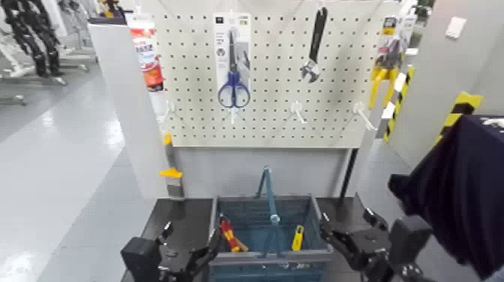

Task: Put the yellow roller into the crate.

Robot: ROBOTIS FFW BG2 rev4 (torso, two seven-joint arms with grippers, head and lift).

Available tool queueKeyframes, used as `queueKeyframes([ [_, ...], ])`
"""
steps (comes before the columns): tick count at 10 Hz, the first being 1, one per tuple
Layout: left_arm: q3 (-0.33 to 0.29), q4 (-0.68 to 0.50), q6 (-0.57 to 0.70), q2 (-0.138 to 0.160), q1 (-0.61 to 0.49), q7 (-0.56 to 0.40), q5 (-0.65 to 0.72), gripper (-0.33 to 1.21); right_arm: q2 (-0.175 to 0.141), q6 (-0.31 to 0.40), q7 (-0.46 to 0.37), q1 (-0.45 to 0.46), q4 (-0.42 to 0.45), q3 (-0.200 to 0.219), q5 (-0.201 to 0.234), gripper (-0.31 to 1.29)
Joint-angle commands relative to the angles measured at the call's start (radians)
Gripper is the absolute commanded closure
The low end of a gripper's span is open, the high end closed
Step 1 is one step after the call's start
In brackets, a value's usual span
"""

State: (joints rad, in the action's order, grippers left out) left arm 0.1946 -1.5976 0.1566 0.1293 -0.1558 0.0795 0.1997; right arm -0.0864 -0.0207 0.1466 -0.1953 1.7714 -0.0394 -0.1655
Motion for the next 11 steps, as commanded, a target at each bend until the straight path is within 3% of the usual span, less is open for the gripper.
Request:
queueKeyframes([
  [1, 0.000, -0.001, 0.000, 0.001, -0.001, 0.000, 0.001, 0.11, 0.039, 0.085, -0.033, -0.095, 0.026, 0.015, 0.055, 0.10],
  [6, 0.000, -0.005, -0.008, 0.003, -0.002, 0.003, 0.001, 0.11, 0.062, 0.142, -0.078, -0.194, 0.037, 0.030, 0.141, 0.09],
  [11, 0.000, -0.007, -0.009, 0.001, -0.004, 0.003, 0.000, 0.11, 0.073, 0.142, -0.075, -0.205, 0.033, 0.029, 0.138, 0.10],
])
